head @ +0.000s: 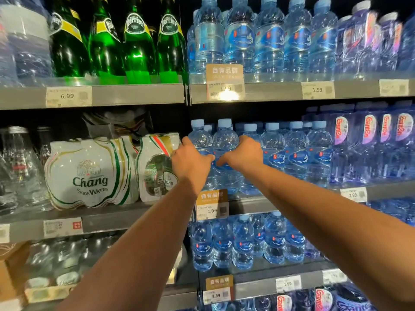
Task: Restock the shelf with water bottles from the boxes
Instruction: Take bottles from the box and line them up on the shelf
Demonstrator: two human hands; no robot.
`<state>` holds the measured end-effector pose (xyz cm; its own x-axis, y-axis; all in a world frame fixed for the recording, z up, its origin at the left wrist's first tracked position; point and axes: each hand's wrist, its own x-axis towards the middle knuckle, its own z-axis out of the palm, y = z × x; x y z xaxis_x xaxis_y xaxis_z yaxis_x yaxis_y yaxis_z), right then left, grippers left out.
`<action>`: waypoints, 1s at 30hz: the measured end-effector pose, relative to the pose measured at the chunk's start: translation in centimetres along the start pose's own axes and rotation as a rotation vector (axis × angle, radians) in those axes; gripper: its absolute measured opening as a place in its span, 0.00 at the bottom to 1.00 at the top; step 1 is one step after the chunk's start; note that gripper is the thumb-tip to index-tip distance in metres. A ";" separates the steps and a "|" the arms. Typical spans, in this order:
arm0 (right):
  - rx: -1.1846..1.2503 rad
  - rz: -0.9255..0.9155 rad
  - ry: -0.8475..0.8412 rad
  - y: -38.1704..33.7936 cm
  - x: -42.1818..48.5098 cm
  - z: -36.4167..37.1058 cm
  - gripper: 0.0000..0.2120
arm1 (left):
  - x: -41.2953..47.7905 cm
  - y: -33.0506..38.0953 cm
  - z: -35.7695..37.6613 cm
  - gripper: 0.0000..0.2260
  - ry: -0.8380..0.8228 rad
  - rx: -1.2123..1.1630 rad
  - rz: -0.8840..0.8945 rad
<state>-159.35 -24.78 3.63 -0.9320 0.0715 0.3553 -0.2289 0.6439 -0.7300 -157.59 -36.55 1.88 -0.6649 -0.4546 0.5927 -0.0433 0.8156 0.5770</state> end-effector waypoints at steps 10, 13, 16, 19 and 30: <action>-0.034 0.015 0.039 -0.3 -0.3 0.4 0.34 | 0.8 0.5 -0.6 0.34 -0.067 0.052 -0.014; -0.036 0.019 0.060 -0.3 -0.3 0.5 0.36 | 1.1 0.2 -0.5 0.34 -0.048 0.075 0.016; -0.068 0.044 0.072 -0.5 -0.3 0.6 0.36 | 1.9 0.1 -0.7 0.37 -0.061 0.155 0.066; -0.135 0.059 0.069 -0.8 -0.2 0.8 0.35 | 2.8 -0.2 -0.8 0.39 -0.107 0.201 0.081; -0.166 0.013 0.156 -0.1 -0.9 1.9 0.38 | 3.1 -1.6 -0.5 0.38 -0.079 0.217 0.188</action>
<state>-159.07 -26.30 2.27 -0.8768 0.1892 0.4422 -0.1560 0.7578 -0.6336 -159.22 -39.41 3.04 -0.7319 -0.2662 0.6272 -0.0671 0.9442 0.3224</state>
